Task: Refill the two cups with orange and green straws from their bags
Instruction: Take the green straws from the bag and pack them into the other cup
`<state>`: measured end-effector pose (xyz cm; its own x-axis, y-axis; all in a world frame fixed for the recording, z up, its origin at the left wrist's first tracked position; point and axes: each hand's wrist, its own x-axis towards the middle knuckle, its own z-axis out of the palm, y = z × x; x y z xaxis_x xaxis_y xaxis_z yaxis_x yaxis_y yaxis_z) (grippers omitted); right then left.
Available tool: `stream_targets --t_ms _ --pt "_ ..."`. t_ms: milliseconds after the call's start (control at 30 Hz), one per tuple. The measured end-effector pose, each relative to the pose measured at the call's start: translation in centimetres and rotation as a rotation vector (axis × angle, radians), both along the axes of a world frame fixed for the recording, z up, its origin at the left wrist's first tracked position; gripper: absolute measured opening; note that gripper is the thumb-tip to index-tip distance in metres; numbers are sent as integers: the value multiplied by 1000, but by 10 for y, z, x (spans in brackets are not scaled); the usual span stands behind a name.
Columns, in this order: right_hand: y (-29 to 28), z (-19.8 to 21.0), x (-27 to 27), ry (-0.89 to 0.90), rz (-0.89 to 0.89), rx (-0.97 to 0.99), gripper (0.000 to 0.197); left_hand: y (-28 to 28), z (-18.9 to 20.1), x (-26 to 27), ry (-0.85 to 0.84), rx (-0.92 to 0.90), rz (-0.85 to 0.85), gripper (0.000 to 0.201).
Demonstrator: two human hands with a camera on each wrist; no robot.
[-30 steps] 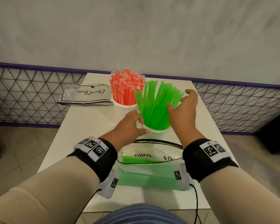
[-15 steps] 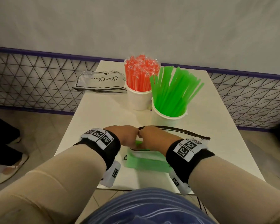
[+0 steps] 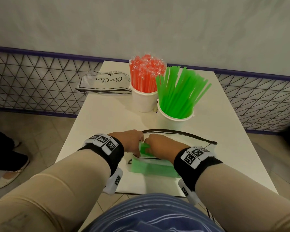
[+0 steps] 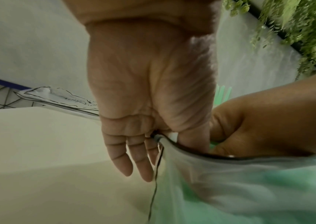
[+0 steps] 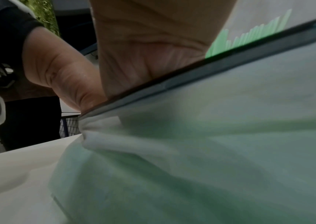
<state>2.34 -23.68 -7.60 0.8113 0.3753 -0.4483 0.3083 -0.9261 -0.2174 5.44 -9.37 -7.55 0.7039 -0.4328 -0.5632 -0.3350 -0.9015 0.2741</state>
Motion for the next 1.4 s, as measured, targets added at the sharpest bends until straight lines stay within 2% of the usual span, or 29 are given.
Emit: stream_targets --t_ms 167,333,467,600,700,767,833,900,967,1067,1167,1233,1267,1333,1400 --pt "-4 4 -3 -33 0 23 31 -4 1 0 -14 9 -20 61" --pt "-16 0 -2 -59 -51 48 18 -3 3 3 -19 -15 -14 50" --pt "-24 6 5 -58 -40 51 15 1 -2 4 -18 -29 6 56" --pt "-31 31 9 8 -97 172 8 1 0 6 6 -53 5 53" --pt "-40 69 11 54 -210 390 3 -4 12 13 27 -140 51 46" --pt "-49 102 11 26 -313 576 3 -9 23 19 18 -286 156 45" --pt "-58 138 13 -83 -398 750 6 -19 33 24 -63 -454 249 48" --pt "-68 169 19 -224 -466 957 6 -33 41 30 -165 -568 285 58" --pt "-75 189 28 -370 -524 1150 8 -47 45 35 -193 -596 285 70" --pt "-83 193 47 -574 -684 1365 8 -63 41 41 -212 -517 272 69" --pt "-84 167 63 -729 -837 1297 6 -70 36 41 -257 -458 266 52" --pt "-81 141 71 -687 -901 1180 8 -72 33 42 -285 -474 285 45" --pt "-81 126 76 -627 -928 1083 21 -72 32 41 -296 -482 293 43" --pt "-82 100 82 -474 -919 730 47 -72 31 41 -312 -492 304 43" --pt "-86 82 87 -417 -855 373 59 -71 30 41 -313 -495 313 44"
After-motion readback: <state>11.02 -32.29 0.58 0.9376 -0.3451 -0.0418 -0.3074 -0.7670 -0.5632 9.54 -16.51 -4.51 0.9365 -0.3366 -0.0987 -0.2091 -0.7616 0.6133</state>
